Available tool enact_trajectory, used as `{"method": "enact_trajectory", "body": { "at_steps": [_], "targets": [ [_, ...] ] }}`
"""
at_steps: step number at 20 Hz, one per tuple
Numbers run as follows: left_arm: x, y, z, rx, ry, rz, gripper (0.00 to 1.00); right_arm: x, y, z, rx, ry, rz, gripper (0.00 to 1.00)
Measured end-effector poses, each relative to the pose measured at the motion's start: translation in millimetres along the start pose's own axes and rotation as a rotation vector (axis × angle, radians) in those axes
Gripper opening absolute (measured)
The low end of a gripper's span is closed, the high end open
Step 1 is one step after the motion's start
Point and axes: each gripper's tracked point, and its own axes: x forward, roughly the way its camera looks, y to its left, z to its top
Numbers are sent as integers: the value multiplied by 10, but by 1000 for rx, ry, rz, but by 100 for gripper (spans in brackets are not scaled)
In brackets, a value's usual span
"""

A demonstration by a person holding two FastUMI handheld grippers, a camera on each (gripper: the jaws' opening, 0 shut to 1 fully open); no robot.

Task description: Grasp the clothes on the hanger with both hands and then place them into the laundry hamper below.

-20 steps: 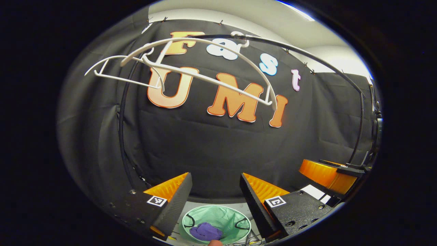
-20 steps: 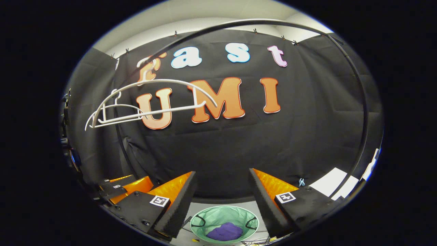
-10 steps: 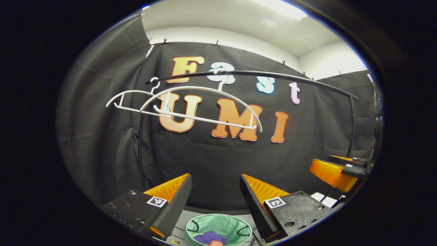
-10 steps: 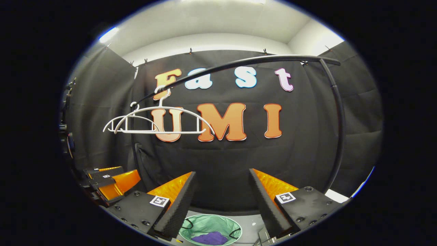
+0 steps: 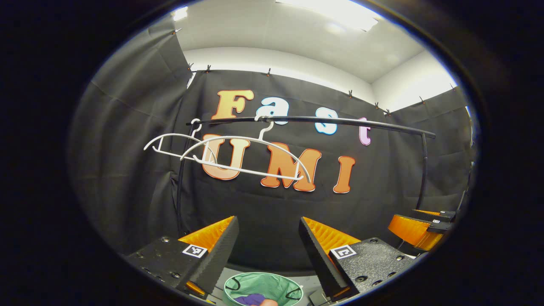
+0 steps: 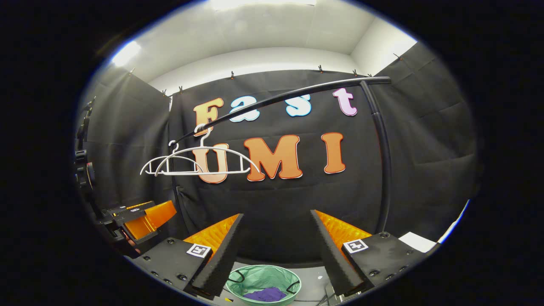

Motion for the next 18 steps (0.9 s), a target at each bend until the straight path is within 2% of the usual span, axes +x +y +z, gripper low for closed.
{"method": "enact_trajectory", "body": {
  "at_steps": [1, 2, 3, 4, 6, 7, 8, 9, 10, 12, 13, 14, 15, 17, 18],
  "targets": [
    [-29, -27, 17, -7, -9, 2, 87, -27, -37, 2, -4, -1, -1, 98],
    [-57, -55, 51, -13, -21, 1, 88, -60, -63, 8, -6, -4, -4, 89],
    [-76, -94, 74, -17, -28, -3, 94, -84, -91, 23, -7, -7, -8, 89],
    [-108, -107, 95, -17, -32, -1, 93, -113, -118, 31, -7, -9, -11, 98],
    [-144, -128, 117, -29, -40, -2, 92, -169, -134, 42, -7, -9, -9, 98],
    [-169, -150, 121, -37, -41, -4, 92, -206, -139, 47, -10, -11, -6, 89],
    [-188, -154, 110, -43, -37, -2, 95, -235, -152, 65, -14, -17, -5, 89],
    [-207, -138, 97, -47, -32, 5, 95, -245, -166, 95, -15, -24, -5, 98],
    [-229, -137, 73, -51, -27, 9, 92, -268, -170, 107, -16, -29, -2, 98],
    [-277, -136, 58, -58, -24, 17, 95, -297, -153, 121, -18, -30, 8, 98],
    [-303, -129, 42, -61, -20, 21, 95, -316, -151, 135, -19, -34, 13, 89],
    [-321, -110, 35, -65, -20, 27, 92, -329, -159, 153, -21, -39, 14, 89],
    [-348, -82, 31, -69, -21, 37, 95, -351, -170, 163, -24, -43, 13, 98],
    [-359, -41, 20, -68, -14, 46, 99, -383, -185, 139, -32, -38, 0, 98],
    [-356, -27, 17, -65, -9, 46, 92, -403, -184, 139, -30, -38, -4, 89]
  ]
}}
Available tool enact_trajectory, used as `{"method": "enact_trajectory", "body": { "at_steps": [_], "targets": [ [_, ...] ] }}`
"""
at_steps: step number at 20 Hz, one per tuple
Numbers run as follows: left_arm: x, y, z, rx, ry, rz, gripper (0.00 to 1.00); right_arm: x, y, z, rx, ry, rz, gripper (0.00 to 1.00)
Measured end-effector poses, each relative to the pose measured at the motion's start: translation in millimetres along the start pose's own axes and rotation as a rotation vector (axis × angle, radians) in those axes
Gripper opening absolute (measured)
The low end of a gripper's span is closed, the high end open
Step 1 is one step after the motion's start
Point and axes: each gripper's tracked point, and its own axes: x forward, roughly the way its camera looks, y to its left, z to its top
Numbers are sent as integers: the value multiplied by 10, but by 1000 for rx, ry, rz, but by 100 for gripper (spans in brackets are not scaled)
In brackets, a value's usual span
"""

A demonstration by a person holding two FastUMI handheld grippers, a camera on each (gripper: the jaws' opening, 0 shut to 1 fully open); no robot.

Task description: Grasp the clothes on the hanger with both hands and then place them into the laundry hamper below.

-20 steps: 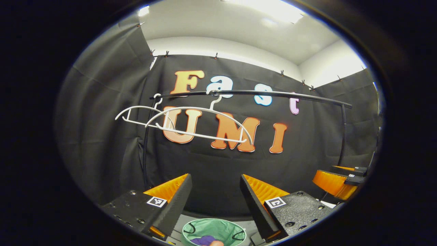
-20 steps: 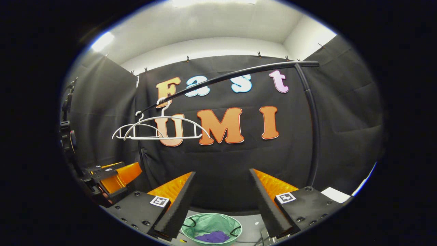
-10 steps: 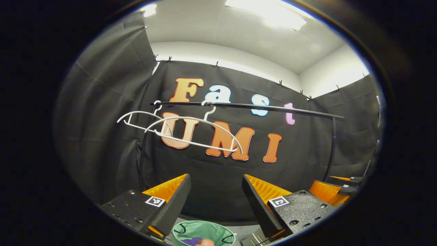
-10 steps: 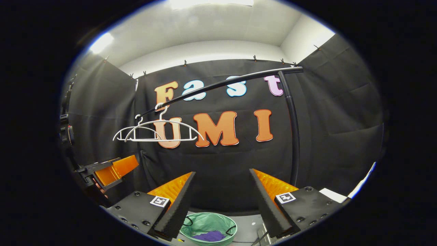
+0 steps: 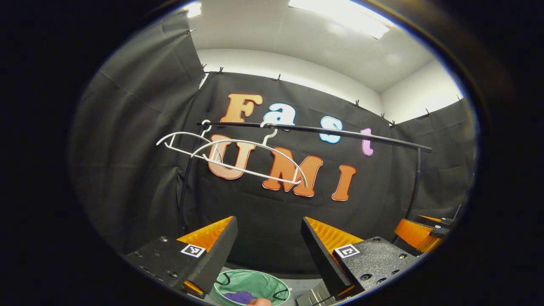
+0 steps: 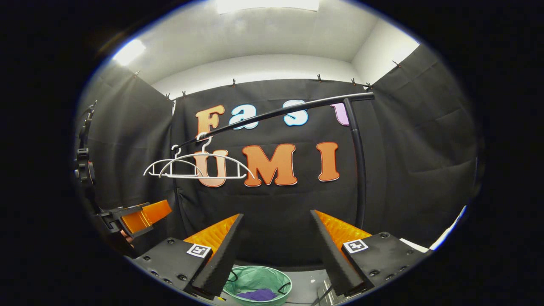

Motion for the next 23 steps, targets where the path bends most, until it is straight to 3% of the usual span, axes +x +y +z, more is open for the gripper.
{"method": "enact_trajectory", "body": {
  "at_steps": [1, 2, 12, 13, 14, 19, 20, 21, 22, 23],
  "targets": [
    [7, -1, 2, 4, 2, -3, 92, -19, -6, 15, 2, -2, -5, 89],
    [21, 9, -1, 8, 2, -8, 95, -28, -4, 10, 3, -2, -10, 98],
    [-18, 4, 36, 9, 7, -62, 95, -187, 48, -11, -3, 8, -76, 98],
    [-37, 23, 36, 12, 8, -68, 99, -216, 80, -18, 0, 10, -78, 98],
    [-44, 36, 41, 12, 8, -73, 95, -231, 109, -28, 0, 12, -79, 98],
    [-99, 72, 32, -3, 11, -76, 95, -343, 196, 11, -24, 6, -76, 98],
    [-106, 84, 45, -4, 6, -72, 95, -360, 212, 19, -27, 2, -71, 89],
    [-116, 99, 48, -5, 0, -66, 95, -377, 223, 28, -29, -5, -65, 100],
    [-128, 102, 55, -5, -6, -62, 95, -383, 225, 38, -31, -14, -63, 89],
    [-133, 108, 45, -3, -6, -59, 95, -390, 202, 44, -33, -22, -65, 89]
  ]
}}
